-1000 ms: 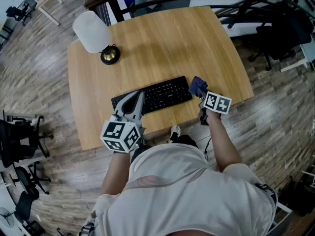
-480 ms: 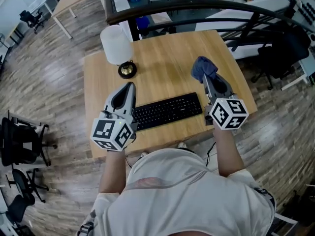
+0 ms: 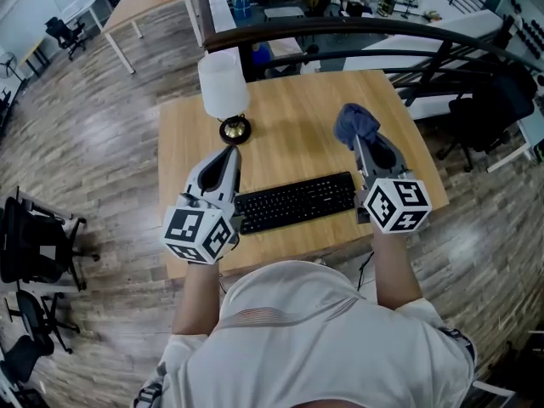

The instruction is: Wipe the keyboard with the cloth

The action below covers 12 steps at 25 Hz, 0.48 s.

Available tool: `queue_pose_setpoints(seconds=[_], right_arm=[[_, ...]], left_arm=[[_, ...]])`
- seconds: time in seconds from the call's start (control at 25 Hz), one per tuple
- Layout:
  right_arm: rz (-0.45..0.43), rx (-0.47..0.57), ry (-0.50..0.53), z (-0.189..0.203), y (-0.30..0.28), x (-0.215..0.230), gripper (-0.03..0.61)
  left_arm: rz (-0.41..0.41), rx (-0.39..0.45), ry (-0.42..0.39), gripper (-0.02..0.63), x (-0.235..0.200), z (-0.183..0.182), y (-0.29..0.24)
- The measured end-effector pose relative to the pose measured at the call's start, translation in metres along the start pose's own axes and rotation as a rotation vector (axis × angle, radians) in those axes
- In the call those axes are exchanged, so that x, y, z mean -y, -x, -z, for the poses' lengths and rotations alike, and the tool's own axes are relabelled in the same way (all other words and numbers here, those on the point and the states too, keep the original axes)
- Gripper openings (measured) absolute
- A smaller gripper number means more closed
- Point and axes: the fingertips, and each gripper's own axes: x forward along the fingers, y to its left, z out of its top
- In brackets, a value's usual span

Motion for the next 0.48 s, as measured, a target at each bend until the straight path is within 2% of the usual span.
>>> queue_pose_setpoints(seconds=[0.48], right_arm=[[0.006,-0.006,0.039,-0.008,0.002,-0.010,0.117]], left_arm=[[0.009,0.017,0.006,0.015,-0.003,-0.007,0.006]])
